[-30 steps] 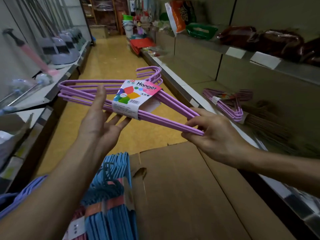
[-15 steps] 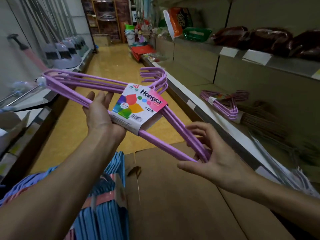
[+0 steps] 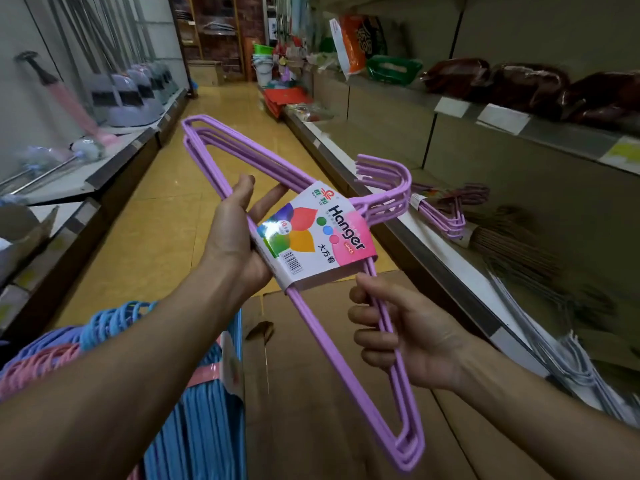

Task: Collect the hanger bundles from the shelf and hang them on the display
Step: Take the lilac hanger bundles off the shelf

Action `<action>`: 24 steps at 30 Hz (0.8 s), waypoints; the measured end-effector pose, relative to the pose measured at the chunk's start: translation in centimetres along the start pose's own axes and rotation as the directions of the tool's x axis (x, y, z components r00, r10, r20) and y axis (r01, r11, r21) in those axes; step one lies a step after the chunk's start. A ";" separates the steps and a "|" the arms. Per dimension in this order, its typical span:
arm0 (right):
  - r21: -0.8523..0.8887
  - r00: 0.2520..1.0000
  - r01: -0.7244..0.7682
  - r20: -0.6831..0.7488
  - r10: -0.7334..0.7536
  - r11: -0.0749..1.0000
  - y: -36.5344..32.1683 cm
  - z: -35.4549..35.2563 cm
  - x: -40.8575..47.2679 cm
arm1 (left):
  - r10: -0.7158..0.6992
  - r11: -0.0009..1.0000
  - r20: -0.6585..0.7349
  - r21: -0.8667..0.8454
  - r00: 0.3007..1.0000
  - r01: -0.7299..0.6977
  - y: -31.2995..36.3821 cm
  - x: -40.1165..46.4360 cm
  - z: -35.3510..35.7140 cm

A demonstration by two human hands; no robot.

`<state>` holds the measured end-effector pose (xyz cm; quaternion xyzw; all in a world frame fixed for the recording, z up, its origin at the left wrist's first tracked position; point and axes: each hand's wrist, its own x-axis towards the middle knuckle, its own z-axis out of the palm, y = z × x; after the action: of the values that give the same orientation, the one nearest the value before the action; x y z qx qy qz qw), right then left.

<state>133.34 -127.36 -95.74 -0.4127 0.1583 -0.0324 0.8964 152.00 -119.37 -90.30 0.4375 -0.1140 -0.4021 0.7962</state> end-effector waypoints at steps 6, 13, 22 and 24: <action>-0.192 0.959 0.061 -0.262 -0.111 0.980 0.8 0.1 -0.3 | -0.024 0.941 -0.068 0.336 0.997 0.046 -0.2 0.5 -0.5; -0.432 0.853 0.054 -0.448 -0.266 0.900 1.9 -0.7 -0.5 | 0.300 0.470 0.031 0.865 0.954 -0.176 0.2 0.8 -1.9; -0.541 0.809 -0.084 -0.527 -0.259 0.837 4.4 0.6 -0.6 | 0.067 0.392 0.408 0.829 0.911 -0.400 -3.3 -1.5 3.3; -0.595 0.819 -0.085 -0.498 -0.285 0.799 4.6 1.4 -1.0 | 0.050 0.424 0.424 0.810 0.904 -0.404 -3.8 -1.6 3.8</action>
<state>132.51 -123.12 -98.14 -0.6510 0.3949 -0.1515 0.6303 146.87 -121.62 -90.82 0.6904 -0.4985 -0.2384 0.4670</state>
